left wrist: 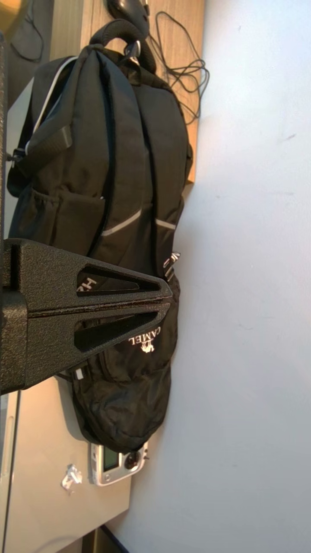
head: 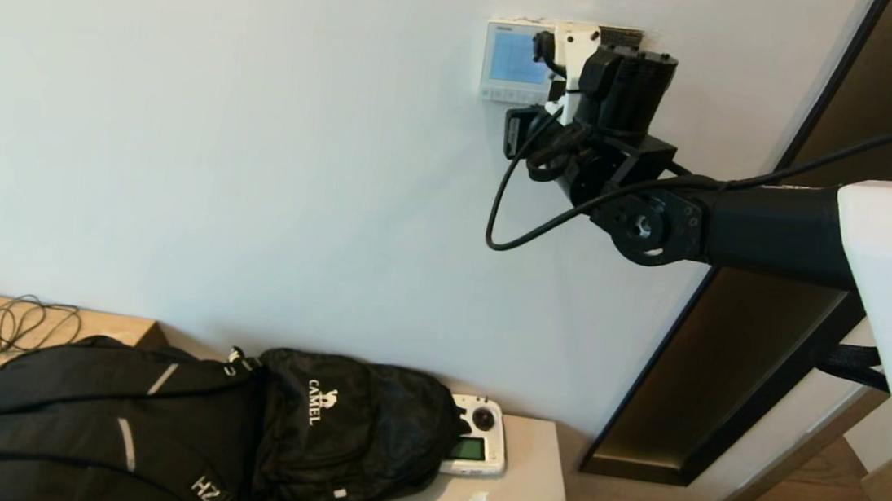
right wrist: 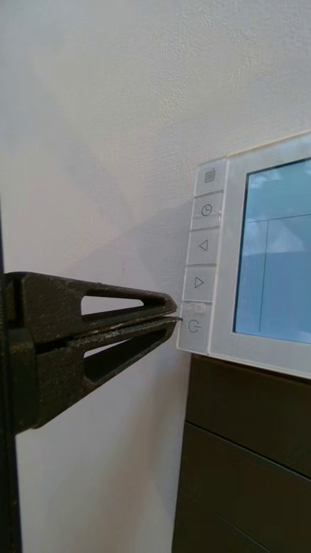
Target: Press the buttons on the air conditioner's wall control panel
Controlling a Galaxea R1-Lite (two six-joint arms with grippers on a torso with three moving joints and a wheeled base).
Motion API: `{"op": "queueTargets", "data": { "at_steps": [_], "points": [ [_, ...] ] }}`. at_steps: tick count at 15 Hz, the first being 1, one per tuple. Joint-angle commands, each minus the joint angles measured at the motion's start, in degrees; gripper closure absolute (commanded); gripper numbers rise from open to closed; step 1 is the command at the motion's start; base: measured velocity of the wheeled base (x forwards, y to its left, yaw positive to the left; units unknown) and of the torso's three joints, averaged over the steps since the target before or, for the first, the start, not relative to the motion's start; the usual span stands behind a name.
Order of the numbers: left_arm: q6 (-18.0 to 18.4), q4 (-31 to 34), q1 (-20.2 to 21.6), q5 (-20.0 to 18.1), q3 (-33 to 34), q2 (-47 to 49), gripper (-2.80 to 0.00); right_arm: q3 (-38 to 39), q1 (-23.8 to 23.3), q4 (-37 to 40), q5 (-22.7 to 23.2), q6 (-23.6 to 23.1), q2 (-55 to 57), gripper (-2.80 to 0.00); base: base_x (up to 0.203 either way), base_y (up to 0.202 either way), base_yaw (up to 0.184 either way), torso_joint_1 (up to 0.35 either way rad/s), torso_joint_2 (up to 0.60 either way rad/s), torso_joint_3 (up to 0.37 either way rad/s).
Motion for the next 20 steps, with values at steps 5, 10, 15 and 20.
{"op": "queueTargets", "data": {
  "at_steps": [5, 10, 15, 20],
  "points": [
    [0.0, -0.02, 0.02, 0.0, 0.0, -0.02, 0.0, 8.3, 3.21, -3.95, -0.38, -0.2, -6.67, 0.0, 0.0, 0.0, 0.0, 0.0, 0.0, 0.0],
    [0.0, -0.02, 0.02, 0.0, 0.0, -0.03, 0.0, 20.94, 3.36, -6.2, -0.33, -0.1, -16.95, 0.0, 0.0, 0.0, 0.0, 0.0, 0.0, 0.0],
    [0.0, -0.02, 0.02, 0.02, 0.0, -0.02, 0.0, 37.22, 1.06, -5.77, -0.21, -0.11, -33.33, 0.0, 0.0, 0.0, 0.0, 0.0, 0.0, 0.0],
    [0.06, -0.02, 0.02, 0.04, 0.0, -0.06, 0.0, 50.74, -5.12, 0.22, -0.12, -0.01, -50.16, 0.0, 0.0, 0.0, 0.0, 0.0, 0.0, 0.0]
  ]
}}
